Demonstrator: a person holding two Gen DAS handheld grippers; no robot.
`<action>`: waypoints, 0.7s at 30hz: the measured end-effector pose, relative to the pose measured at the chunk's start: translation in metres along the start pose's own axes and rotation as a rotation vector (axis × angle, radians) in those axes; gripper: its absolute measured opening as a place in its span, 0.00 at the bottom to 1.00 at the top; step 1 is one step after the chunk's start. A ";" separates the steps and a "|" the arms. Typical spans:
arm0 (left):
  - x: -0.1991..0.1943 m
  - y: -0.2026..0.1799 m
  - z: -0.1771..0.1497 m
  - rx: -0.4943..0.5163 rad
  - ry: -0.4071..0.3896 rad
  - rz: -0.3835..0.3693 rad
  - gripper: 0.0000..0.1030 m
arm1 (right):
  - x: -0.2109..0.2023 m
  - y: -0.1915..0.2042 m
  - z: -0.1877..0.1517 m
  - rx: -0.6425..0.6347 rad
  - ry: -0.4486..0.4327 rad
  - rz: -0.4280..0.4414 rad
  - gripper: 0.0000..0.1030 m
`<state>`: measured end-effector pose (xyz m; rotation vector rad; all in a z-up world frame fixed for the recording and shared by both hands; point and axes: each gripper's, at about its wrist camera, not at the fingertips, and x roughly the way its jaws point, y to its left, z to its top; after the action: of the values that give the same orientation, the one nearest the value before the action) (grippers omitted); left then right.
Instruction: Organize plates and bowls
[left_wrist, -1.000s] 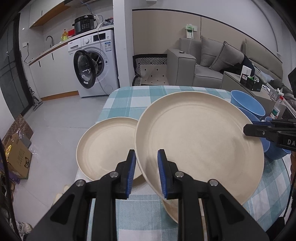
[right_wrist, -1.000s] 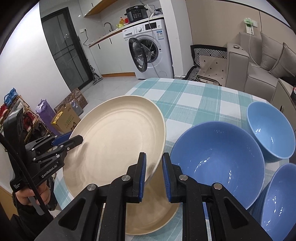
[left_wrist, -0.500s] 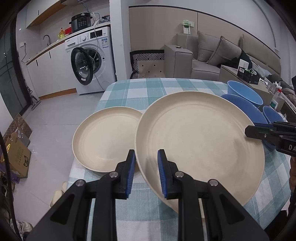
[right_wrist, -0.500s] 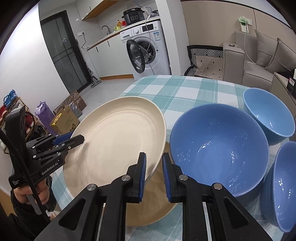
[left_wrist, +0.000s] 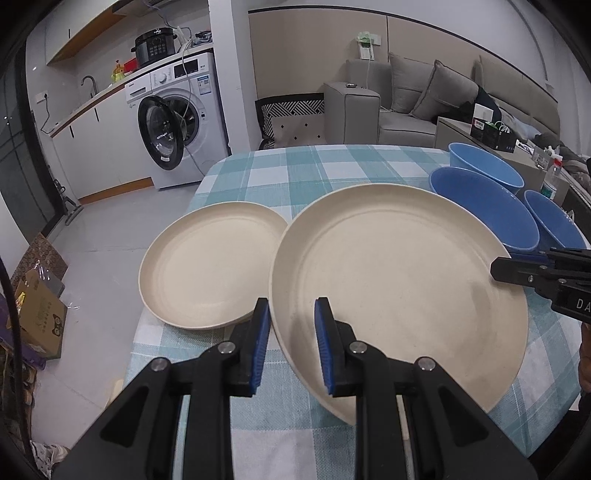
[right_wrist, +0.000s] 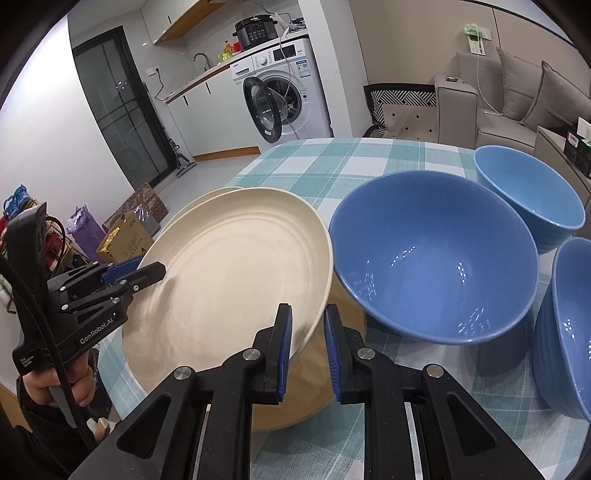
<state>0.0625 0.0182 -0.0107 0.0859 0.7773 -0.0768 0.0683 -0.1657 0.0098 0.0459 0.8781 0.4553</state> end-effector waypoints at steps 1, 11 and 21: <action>0.001 -0.001 -0.001 0.001 0.003 0.002 0.21 | 0.000 0.001 -0.002 -0.002 -0.001 -0.002 0.18; 0.004 -0.002 -0.006 0.010 0.022 0.003 0.21 | 0.002 0.002 -0.009 0.000 0.010 0.002 0.18; 0.007 -0.004 -0.009 0.023 0.033 0.011 0.21 | 0.007 0.003 -0.011 0.000 0.025 -0.001 0.18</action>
<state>0.0608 0.0153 -0.0227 0.1137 0.8088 -0.0738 0.0627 -0.1618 -0.0022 0.0397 0.9026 0.4558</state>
